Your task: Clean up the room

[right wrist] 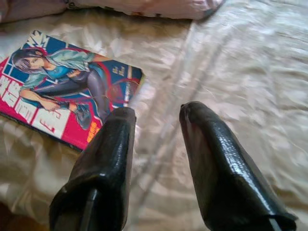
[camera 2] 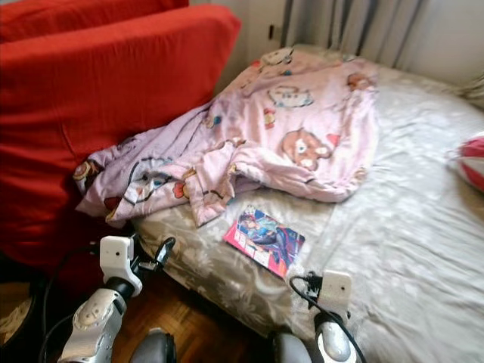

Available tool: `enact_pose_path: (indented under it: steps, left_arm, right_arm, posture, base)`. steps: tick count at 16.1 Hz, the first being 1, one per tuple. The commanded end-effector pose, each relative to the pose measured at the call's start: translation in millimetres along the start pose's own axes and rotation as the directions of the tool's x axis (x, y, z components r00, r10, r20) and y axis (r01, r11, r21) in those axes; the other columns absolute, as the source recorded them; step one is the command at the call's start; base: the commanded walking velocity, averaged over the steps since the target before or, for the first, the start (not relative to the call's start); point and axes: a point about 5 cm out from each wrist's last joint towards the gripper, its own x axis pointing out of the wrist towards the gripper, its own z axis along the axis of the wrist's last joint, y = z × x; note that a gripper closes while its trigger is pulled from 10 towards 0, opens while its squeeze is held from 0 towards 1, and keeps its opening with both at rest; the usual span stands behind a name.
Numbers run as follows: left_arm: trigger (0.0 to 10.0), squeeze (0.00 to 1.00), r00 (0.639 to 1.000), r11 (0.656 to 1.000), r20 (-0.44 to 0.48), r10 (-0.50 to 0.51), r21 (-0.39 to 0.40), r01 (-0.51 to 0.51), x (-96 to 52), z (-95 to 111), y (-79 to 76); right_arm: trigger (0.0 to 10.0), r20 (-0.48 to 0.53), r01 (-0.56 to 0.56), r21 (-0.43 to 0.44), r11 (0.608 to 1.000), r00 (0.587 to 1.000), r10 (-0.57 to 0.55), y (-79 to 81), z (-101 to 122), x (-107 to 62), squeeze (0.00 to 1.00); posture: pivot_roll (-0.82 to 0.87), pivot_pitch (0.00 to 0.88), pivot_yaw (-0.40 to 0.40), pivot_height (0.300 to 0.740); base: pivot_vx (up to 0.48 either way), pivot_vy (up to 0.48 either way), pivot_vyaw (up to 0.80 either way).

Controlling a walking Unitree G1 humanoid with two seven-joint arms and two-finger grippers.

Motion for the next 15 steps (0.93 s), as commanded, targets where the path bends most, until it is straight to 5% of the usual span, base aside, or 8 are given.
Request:
enact_pose_path:
  steps: [1,11,15]
  left_arm:
    - [10.0,0.0,1.0,1.0,-0.015,-0.011,0.017,0.011,-1.3,-0.8,-0.2]
    - [10.0,0.0,1.0,1.0,-0.014,-0.016,0.004,0.017,0.3,0.4,-2.2]
    - [10.0,0.0,1.0,1.0,-0.015,-0.016,0.004,0.016,-0.5,0.3,-2.4]
  right_arm:
    - [10.0,-0.017,-0.001,0.005,1.0,1.0,0.002,-0.4,-5.3,-3.4,0.0]
    - [10.0,-0.031,-0.076,-0.021,0.997,0.997,0.075,9.8,-7.5,-3.8,0.0]
    - [10.0,-0.013,-0.092,-0.01,0.996,0.996,0.092,12.0,-6.1,-4.8,0.0]
  posture:
    - [0.03,0.111,-0.044,0.617]
    - [0.03,0.113,-0.042,0.617]
    - [0.03,0.114,-0.043,0.617]
  base:
    - [0.0,0.0,0.0]
    - [0.0,0.0,0.0]
    - [0.0,0.0,0.75]
